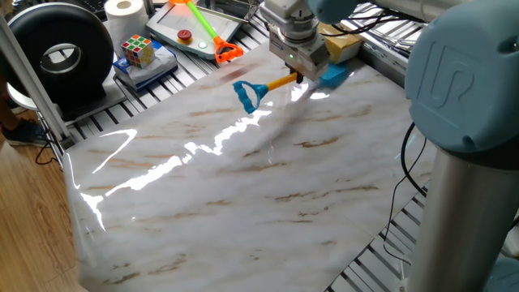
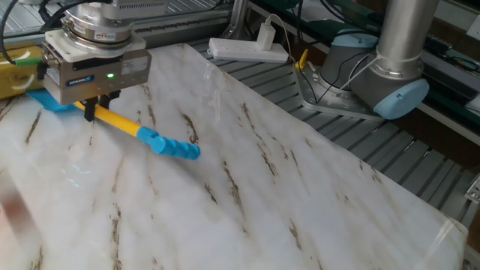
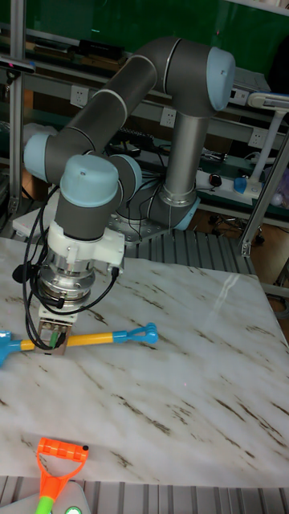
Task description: Use a shovel to scoop up an object
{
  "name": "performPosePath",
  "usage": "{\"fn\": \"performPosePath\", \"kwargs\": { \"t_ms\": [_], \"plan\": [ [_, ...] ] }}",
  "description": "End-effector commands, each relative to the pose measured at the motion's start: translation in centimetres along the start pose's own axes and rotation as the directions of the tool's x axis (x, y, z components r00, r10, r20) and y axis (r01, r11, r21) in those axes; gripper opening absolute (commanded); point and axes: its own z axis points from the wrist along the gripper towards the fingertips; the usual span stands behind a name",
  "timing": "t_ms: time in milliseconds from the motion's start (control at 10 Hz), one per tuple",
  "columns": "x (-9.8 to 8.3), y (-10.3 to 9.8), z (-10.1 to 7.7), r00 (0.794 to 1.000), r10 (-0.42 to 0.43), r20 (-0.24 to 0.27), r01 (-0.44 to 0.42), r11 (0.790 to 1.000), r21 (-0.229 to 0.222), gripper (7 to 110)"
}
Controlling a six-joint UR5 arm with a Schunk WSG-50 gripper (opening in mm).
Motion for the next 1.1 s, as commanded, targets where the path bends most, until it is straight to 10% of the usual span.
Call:
{"fn": "performPosePath", "kwargs": {
  "t_ms": [0,600,1000],
  "plan": [
    [-3.3,-0.3,-0.7,0.995,0.03,0.093,-0.031,0.999,0.009,7],
    [-10.1,-2.7,-1.9,0.942,-0.124,0.311,0.093,0.989,0.111,7],
    [-9.0,-3.2,-1.3,0.954,-0.195,0.228,0.165,0.976,0.143,7]
  ]
}}
